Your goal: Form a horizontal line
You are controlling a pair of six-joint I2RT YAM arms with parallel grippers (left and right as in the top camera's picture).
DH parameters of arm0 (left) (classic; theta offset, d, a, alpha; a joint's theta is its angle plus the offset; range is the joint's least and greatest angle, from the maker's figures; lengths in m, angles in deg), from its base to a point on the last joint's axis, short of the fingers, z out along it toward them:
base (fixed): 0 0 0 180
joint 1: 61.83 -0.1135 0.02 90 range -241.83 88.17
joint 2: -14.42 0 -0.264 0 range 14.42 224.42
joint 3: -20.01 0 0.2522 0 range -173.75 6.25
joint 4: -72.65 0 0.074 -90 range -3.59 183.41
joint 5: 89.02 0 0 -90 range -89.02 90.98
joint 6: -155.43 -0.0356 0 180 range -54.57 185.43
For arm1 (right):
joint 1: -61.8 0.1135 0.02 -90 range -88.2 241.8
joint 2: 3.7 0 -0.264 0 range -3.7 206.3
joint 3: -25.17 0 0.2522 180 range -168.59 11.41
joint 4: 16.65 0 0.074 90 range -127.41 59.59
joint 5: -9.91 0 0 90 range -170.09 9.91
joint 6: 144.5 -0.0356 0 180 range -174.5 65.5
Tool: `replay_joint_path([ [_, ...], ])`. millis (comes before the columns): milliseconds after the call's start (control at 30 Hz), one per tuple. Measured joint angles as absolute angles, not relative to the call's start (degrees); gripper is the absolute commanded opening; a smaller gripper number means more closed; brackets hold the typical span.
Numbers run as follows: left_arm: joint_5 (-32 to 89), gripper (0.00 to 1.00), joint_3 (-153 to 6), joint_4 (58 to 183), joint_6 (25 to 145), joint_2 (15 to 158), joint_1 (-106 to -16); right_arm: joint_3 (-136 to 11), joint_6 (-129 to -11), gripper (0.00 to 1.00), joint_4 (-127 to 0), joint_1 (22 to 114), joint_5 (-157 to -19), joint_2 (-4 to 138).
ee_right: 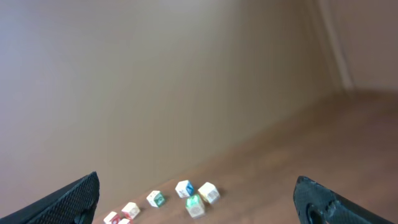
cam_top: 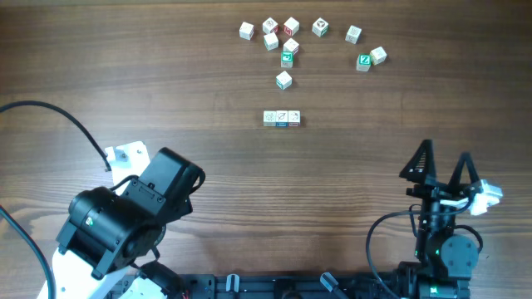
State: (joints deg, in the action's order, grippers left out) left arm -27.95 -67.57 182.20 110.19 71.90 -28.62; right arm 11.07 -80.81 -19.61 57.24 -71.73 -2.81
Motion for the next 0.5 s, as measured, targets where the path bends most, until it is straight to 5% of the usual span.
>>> replay_joint_path([
  [100,-27.93,1.00,-67.57,182.22,110.19,71.90,-28.62,11.07,-87.91,1.00,-29.18,56.02,-71.80,-2.94],
  [500,-27.93,1.00,-67.57,182.22,110.19,71.90,-28.62,11.07,-98.03,1.00,-29.55,56.13,-72.19,-2.97],
])
